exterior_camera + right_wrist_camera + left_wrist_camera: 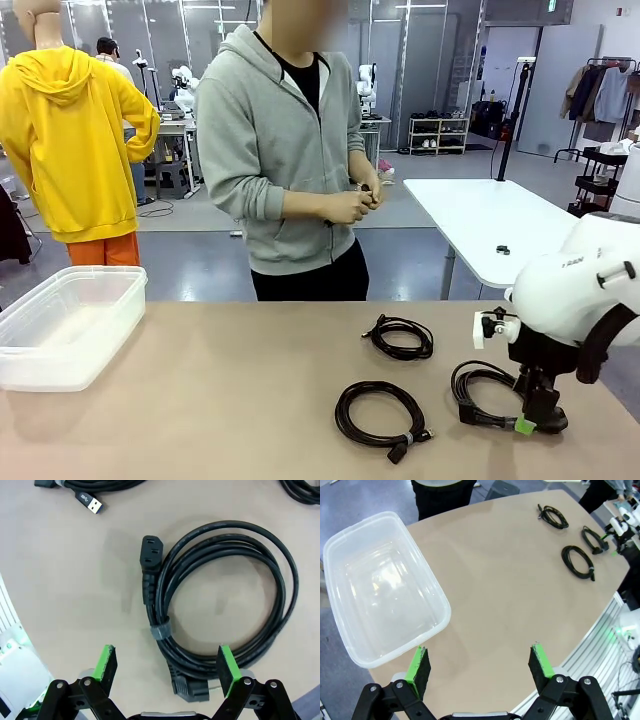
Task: Organize and store the cables.
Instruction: Place the Power Cable into the Organizing box.
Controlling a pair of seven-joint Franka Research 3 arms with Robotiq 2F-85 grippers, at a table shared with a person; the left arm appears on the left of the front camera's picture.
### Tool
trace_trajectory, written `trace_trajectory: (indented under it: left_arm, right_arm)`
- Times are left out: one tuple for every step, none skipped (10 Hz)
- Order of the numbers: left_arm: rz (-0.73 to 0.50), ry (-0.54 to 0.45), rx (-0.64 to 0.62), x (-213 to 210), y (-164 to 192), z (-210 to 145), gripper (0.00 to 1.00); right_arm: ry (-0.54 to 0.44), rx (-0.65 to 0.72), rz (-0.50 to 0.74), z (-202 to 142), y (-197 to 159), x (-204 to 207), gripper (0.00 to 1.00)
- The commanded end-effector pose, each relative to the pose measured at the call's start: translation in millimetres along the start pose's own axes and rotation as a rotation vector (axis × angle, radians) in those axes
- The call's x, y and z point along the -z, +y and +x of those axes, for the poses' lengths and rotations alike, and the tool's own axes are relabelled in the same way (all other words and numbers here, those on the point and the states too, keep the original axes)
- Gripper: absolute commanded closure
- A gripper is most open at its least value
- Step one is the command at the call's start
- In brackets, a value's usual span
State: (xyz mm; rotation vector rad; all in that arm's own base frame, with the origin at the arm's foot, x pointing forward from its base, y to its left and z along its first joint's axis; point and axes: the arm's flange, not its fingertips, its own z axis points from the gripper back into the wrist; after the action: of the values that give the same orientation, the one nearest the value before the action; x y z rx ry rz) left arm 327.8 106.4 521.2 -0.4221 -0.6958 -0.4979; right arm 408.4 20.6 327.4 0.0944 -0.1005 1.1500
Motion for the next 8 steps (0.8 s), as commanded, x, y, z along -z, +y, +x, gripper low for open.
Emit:
trace_trajectory:
  left_arm:
    - [-0.014,-0.002,0.014,-1.0,0.6,-0.6,0.00]
    - [-0.014,-0.002,0.014,-1.0,0.6,-0.6,0.00]
    - [-0.014,-0.002,0.014,-1.0,0.6,-0.6,0.00]
    - [-0.014,-0.002,0.014,-1.0,0.6,-0.6,0.00]
    - [-0.014,-0.002,0.014,-1.0,0.6,-0.6,0.00]
    - [-0.014,-0.002,0.014,-1.0,0.6,-0.6,0.00]
    - [-0.014,-0.002,0.014,-1.0,0.6,-0.6,0.00]
    - [-0.014,-0.002,0.014,-1.0,0.6,-0.6,0.00]
  right_arm:
    - [0.021,-0.023,-0.001,10.5,-7.6,12.9,0.00]
    - [0.031,-0.044,0.007,15.6,-7.3,20.7,0.00]
    - [0.058,-0.055,0.009,19.4,-6.9,27.1,0.00]
    - [0.065,-0.059,0.014,20.9,-6.7,29.4,0.00]
    - [0.066,-0.062,0.015,20.7,-6.5,29.2,0.13]
    - [0.073,-0.062,0.016,20.3,-6.7,29.0,0.53]
    - [0.085,-0.066,0.018,22.1,-6.4,30.0,0.73]
    - [0.098,-0.066,0.021,24.0,-6.9,31.2,1.00]
